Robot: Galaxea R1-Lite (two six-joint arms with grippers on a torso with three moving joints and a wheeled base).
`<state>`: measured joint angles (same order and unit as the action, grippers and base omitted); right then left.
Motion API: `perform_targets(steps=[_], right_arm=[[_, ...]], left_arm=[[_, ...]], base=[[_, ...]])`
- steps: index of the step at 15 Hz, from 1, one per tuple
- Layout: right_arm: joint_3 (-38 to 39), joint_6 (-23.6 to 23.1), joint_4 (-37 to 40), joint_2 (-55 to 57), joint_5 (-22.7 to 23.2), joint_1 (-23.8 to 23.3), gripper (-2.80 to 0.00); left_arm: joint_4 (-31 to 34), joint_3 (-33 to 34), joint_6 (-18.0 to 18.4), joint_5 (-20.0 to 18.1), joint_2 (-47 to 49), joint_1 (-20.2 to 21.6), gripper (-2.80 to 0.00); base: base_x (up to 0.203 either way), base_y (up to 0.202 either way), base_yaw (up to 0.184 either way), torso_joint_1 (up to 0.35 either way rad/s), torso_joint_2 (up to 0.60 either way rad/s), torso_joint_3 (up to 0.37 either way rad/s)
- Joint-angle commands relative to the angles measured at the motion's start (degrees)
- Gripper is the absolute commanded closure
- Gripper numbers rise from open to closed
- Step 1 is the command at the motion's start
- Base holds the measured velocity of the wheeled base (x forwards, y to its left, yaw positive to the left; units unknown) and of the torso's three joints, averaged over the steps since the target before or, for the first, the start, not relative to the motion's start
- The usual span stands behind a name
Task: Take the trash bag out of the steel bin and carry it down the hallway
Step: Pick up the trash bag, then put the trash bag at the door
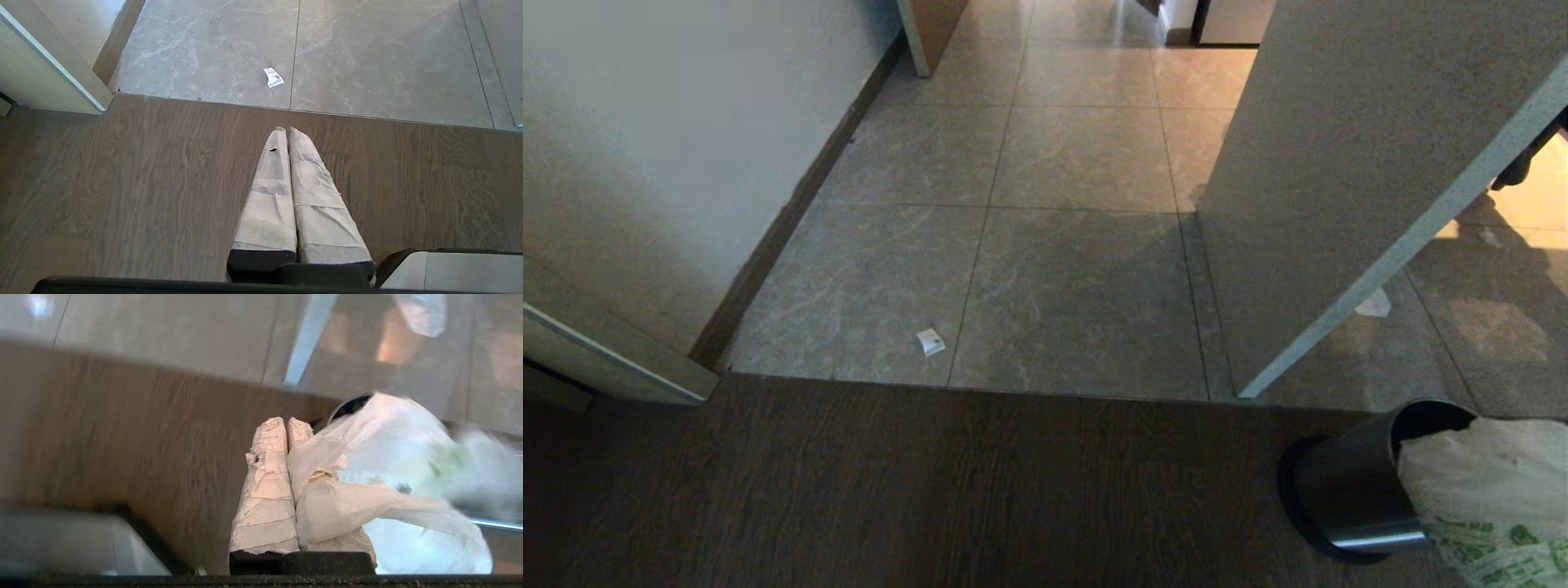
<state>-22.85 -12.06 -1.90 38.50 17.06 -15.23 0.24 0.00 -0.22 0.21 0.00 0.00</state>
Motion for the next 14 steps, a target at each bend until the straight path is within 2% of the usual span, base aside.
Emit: perform_targets(steps=[1,3,4,6,10,12,14], right_arm=[[9.3,-1.8,0.9,-13.3,-3.6,5.8,0.00],[15.3,-2.0,2.3,-18.2,-8.0,10.6,0.00],[18.3,-2.1,2.7,-21.1,-9.1,11.4,0.00],[19.6,-1.2,3.9,-26.6,-11.1,12.9,0.00],[21.9,4.8,2.2,-37.9,-15.0,14.4,0.00],[23.1,7.9,1.9,-38.5,-16.4,14.7,0.00],[23.1,7.5,1.9,-38.5,-16.2,14.8,0.00]], left_arm=[[0.0,0.0,0.0,0.1,0.0,0.0,0.00],[0.0,0.0,0.0,0.1,0.0,0.0,0.00],[0.0,0.0,0.0,0.0,0.0,0.0,0.00],[0.0,0.0,0.0,0.1,0.0,0.0,0.00],[0.0,0.0,0.0,0.1,0.0,0.0,0.00],[0.0,0.0,0.0,0.1,0.0,0.0,0.00],[0.0,0.0,0.0,0.0,0.0,0.0,0.00]], base=[[0.000,0.000,0.000,0.000,0.00,0.000],[0.000,0.000,0.000,0.000,0.00,0.000],[0.000,0.000,0.000,0.000,0.00,0.000],[0.000,0.000,0.000,0.000,0.00,0.000],[0.000,0.000,0.000,0.000,0.00,0.000],[0.000,0.000,0.000,0.000,0.00,0.000],[0.000,0.000,0.000,0.000,0.00,0.000]])
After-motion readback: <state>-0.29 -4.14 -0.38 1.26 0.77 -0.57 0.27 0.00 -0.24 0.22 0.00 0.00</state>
